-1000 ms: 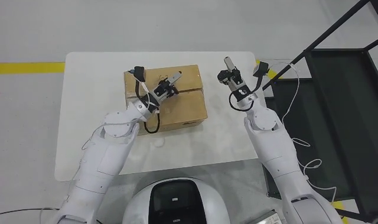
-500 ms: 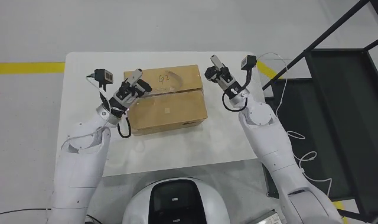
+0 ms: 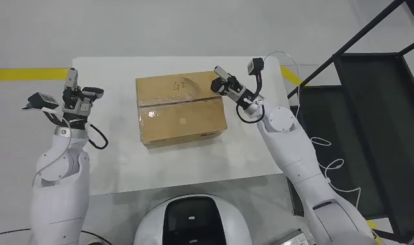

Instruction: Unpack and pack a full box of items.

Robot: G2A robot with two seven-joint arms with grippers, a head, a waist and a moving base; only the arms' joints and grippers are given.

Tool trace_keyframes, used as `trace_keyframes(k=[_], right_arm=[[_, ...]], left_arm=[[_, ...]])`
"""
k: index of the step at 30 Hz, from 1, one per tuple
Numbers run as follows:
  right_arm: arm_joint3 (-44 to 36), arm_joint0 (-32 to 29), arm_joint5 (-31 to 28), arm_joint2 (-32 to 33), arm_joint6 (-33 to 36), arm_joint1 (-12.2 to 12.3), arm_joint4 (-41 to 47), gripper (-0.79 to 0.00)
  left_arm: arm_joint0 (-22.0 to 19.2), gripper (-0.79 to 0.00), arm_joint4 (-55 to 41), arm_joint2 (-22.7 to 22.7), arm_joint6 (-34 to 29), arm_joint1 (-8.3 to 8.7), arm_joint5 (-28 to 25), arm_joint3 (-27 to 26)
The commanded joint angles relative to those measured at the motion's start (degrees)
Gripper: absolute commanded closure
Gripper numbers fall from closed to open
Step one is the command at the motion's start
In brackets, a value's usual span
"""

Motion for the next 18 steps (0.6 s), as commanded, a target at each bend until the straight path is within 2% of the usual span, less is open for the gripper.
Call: trace_keyframes(k=[1, 5, 8, 12, 18], right_arm=[[0.0, 0.0, 0.0, 0.0, 0.0, 0.0, 0.0, -0.785], [-1.1, -0.1, 1.6, -0.7, 1.3, -0.1, 0.8, -0.785], [-0.5, 3.1, 2.2, -4.3, 5.1, -0.9, 2.3, -0.785], [4.3, 7.7, 1.0, -8.8, 6.4, -2.2, 3.1, -0.785], [4.6, 7.9, 0.8, -9.0, 6.4, -2.3, 3.2, -0.785]], left_arm=[[0.9, -0.785, 0.2, -1.1, 1.9, 0.05, -0.1, 0.0], [1.9, -0.785, 0.8, -2.6, 5.3, 0.11, 0.1, 0.5], [2.9, -0.785, -1.1, -3.2, 8.4, -0.1, -0.4, 0.3], [4.0, -0.785, -3.6, -2.6, 6.2, -0.17, -0.5, -0.8], [4.0, -0.785, -3.6, -2.6, 6.2, -0.17, -0.5, -0.8]])
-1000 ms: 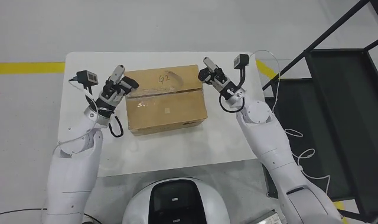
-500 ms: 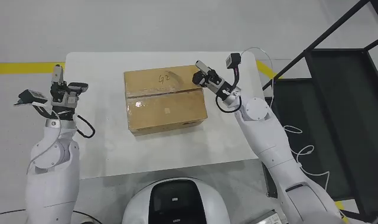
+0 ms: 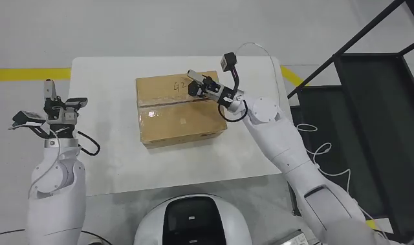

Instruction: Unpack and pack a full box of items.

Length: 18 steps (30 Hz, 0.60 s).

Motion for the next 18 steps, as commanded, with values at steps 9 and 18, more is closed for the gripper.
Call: trace_keyframes(k=[9, 18], right_arm=[[-2.2, 1.7, 2.6, -3.0, 0.1, -0.9, -0.3, -0.785], [8.9, 12.9, 6.8, -15.3, 2.2, -6.1, 2.6, -0.785]], left_arm=[[-0.4, -0.785, -0.9, -0.1, 0.0, 0.0, 0.8, -0.7], [-0.5, -0.785, -0.3, -1.5, -2.7, 0.36, 0.5, -2.0]])
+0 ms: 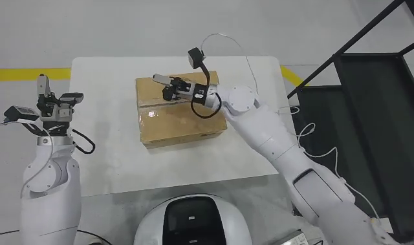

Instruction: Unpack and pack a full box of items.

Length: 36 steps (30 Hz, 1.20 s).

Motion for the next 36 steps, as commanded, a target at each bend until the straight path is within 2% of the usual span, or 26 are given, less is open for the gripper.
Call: trace_keyframes(k=[1, 11, 19, 26, 36], right_arm=[[2.4, 1.7, 0.1, -2.5, 0.3, -1.4, 1.6, -0.785], [13.4, 8.2, -2.2, -11.7, -0.4, -8.3, 4.2, -0.785], [21.0, 11.7, -1.7, -14.7, -3.5, -12.2, 2.3, -0.785], [24.6, 11.6, -0.9, -13.2, -3.2, -13.2, 4.0, -0.785], [23.0, 10.6, 2.7, -11.6, -4.7, -12.6, -0.3, -0.785]], left_arm=[[0.0, -0.785, 0.0, 0.0, 0.0, 0.0, 0.0, 0.0], [0.0, -0.785, 0.0, 0.0, 0.0, 0.0, 0.0, 0.0], [0.0, -0.785, 0.0, 0.0, 0.0, 0.0, 0.0, 0.0], [0.0, -0.785, 0.0, 0.0, 0.0, 0.0, 0.0, 0.0], [0.0, -0.785, 0.0, 0.0, 0.0, 0.0, 0.0, 0.0]])
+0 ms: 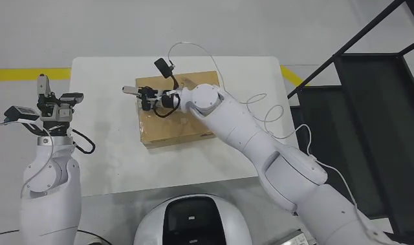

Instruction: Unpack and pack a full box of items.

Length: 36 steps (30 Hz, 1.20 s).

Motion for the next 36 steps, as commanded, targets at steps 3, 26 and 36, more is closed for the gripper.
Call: trace_keyframes(k=[3, 26, 36], right_arm=[[-1.4, -0.8, 2.6, 1.0, -0.9, 0.8, -2.4, -0.785], [-29.5, -19.3, 16.9, 19.4, -7.4, 11.0, -16.9, -0.785], [-40.5, -28.3, 22.1, 27.7, -13.1, 13.6, -20.7, -0.785]], left_arm=[[0.0, -0.785, 0.0, 0.0, 0.0, 0.0, 0.0, 0.0], [0.0, -0.785, 0.0, 0.0, 0.0, 0.0, 0.0, 0.0], [0.0, -0.785, 0.0, 0.0, 0.0, 0.0, 0.0, 0.0]])
